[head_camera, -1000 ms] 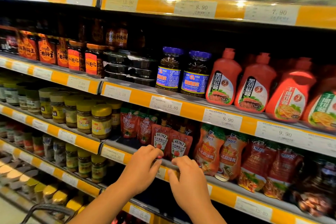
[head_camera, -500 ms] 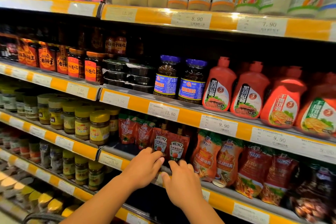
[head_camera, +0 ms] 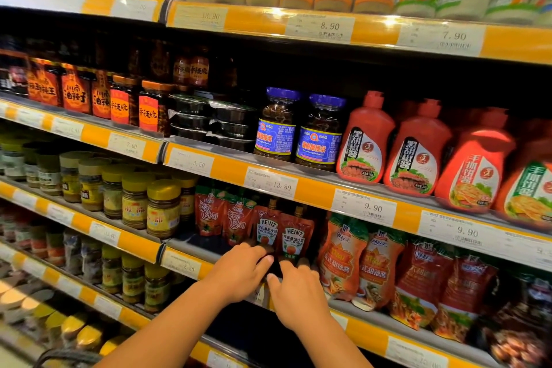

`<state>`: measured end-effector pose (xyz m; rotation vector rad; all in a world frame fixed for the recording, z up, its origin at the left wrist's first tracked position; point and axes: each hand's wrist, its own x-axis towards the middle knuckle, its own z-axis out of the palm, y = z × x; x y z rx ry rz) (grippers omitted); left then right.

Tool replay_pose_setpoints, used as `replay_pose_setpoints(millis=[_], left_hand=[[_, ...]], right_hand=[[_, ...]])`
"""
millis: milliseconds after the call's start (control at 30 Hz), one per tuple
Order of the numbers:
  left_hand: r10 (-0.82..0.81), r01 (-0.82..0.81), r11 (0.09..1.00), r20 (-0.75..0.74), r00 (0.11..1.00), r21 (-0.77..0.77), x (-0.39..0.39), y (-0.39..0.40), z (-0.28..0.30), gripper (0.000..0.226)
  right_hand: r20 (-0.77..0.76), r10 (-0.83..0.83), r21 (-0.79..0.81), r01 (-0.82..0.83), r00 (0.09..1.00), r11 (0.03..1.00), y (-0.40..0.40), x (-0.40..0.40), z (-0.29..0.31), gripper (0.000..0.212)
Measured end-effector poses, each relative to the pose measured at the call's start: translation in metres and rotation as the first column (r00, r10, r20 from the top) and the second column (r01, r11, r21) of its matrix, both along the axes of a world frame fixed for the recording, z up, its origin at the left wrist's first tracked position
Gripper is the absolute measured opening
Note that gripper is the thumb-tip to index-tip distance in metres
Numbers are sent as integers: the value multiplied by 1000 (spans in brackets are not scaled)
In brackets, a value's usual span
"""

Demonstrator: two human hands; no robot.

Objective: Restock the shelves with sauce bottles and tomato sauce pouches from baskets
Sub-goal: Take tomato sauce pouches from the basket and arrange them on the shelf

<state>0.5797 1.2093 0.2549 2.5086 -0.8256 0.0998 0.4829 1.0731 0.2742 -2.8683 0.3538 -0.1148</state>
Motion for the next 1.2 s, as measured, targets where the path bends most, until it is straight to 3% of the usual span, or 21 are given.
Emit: replay_pose_setpoints(millis=[133,733,1000,1100,1200], left_hand=[[-14,14,1000,2,1000,-4,4,-4,2,35],[-15,15,1000,13,1000,-17,3,3,1,33],[16,1,959,56,998,-285,-30,56,-12,35],[40,-17,934,57,998,-357,-48,79,-24,31],[102,-94,894,-6,995,-438,-68,105,-42,28]], right_hand=[[-11,-32,17,32,999,999,-3,7,-2,48],[73,-77,-2,78,994,997,1,8,-10,53],[306,-74,76,54,949,996,-1,-3,-22,42],[481,13,24,-28,877,999,5,-13,-31,30],[544,117,38,-164,831,986,31,-22,-38,25]])
